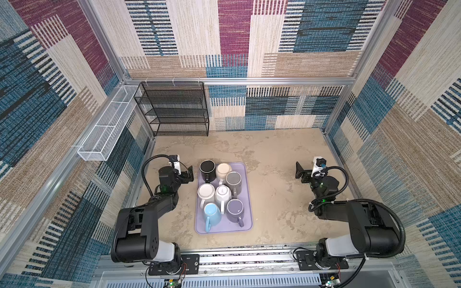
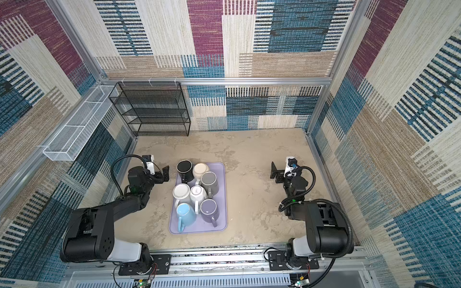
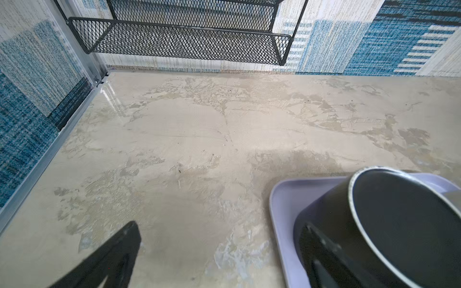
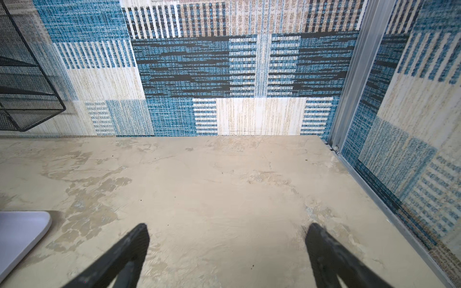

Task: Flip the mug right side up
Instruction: 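Move the left gripper over the upside-down black mug while the right gripper approaches the tray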

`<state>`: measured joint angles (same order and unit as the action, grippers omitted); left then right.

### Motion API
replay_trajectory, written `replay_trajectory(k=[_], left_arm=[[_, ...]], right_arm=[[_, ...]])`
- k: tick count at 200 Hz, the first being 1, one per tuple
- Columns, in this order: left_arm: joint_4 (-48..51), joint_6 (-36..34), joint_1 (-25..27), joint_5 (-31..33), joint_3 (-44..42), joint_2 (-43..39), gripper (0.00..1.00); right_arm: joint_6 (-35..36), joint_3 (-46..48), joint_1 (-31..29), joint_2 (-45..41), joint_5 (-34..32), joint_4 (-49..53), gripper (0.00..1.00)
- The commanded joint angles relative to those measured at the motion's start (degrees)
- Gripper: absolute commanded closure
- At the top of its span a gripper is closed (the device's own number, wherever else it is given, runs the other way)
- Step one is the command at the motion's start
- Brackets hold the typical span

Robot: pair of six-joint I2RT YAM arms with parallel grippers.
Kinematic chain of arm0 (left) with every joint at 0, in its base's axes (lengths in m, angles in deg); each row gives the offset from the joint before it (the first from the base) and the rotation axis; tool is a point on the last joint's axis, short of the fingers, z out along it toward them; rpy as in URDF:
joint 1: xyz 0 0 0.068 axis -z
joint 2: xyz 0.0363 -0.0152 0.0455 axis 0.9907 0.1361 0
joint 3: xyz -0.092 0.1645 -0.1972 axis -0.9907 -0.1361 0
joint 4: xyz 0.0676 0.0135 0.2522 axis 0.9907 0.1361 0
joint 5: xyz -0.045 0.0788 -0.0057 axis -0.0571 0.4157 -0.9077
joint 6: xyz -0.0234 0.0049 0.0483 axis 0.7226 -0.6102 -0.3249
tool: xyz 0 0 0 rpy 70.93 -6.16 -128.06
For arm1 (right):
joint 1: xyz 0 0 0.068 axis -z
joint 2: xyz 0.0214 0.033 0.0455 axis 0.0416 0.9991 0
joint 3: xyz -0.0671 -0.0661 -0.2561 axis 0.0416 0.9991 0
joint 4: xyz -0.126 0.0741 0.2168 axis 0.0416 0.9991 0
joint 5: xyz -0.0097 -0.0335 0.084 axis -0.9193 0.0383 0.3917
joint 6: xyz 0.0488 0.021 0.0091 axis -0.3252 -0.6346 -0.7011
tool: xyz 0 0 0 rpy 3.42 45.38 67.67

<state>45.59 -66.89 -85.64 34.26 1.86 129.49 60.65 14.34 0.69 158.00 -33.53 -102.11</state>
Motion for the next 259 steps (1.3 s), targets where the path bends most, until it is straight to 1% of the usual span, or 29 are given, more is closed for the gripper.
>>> replay_trajectory(k=[1,14,25,36,51,57,71,96,123,138,154,174,187,197,218,248,259], left_arm=[[8.5,1.0,1.0,4.1,3.0,-3.9,0.00],[14.7,3.7,1.4,3.4,6.7,-6.2,0.00],[19.3,4.8,2.8,3.5,10.1,-7.3,0.04],[24.1,6.0,4.5,4.2,13.7,-8.0,0.07],[32.6,8.5,5.7,-0.1,19.4,-7.7,0.08],[34.5,9.2,6.5,-0.7,21.0,-7.7,0.08],[38.1,9.2,9.8,0.3,23.1,-8.0,0.08],[45.9,10.2,15.2,4.5,27.1,-8.0,0.06],[53.5,14.4,18.0,5.3,30.2,-8.2,0.06],[57.3,15.4,19.4,6.7,31.3,-8.1,0.04],[60.0,17.0,20.6,9.2,31.5,-8.0,0.05],[62.7,18.3,21.2,9.9,31.2,-7.6,0.07],[65.0,19.1,21.3,10.9,31.3,-6.8,0.11],[66.0,19.7,21.5,11.6,31.2,-6.3,0.14],[65.9,19.7,21.6,10.6,31.0,-4.7,0.19],[66.5,19.2,21.8,9.2,32.7,-0.2,0.21],[66.6,19.1,21.8,9.1,33.6,1.2,0.24]], right_arm=[[-0.2,-2.4,-0.4,-1.7,-0.8,6.9,0.00],[0.2,-3.6,-1.2,-3.6,-1.3,10.0,0.00],[-0.6,-4.7,-1.8,-5.8,-1.2,12.9,0.00],[-1.6,-5.8,-2.2,-8.3,1.0,16.2,0.00],[-1.5,-8.3,-3.6,-11.0,2.7,22.4,0.01],[-1.3,-9.3,-4.1,-12.2,3.3,24.6,0.00],[-0.8,-11.3,-5.2,-14.5,4.3,28.8,0.00],[-1.0,-14.0,-5.7,-17.3,5.8,34.2,0.00],[-4.4,-17.3,-6.5,-17.5,8.9,38.9,0.00],[-6.2,-18.9,-8.7,-17.1,10.9,41.1,0.00],[-7.1,-20.4,-12.1,-16.4,10.5,44.0,0.00],[-7.5,-22.1,-16.3,-14.9,8.3,47.2,0.00],[-8.5,-22.6,-18.0,-13.6,7.9,48.6,0.00],[-9.5,-23.0,-18.9,-12.5,7.8,49.5,0.00],[-11.9,-22.8,-20.6,-10.5,8.1,50.8,0.00],[-18.0,-20.4,-21.6,-9.7,8.0,50.6,0.00],[-19.7,-19.6,-21.8,-9.4,8.7,50.9,0.00]])
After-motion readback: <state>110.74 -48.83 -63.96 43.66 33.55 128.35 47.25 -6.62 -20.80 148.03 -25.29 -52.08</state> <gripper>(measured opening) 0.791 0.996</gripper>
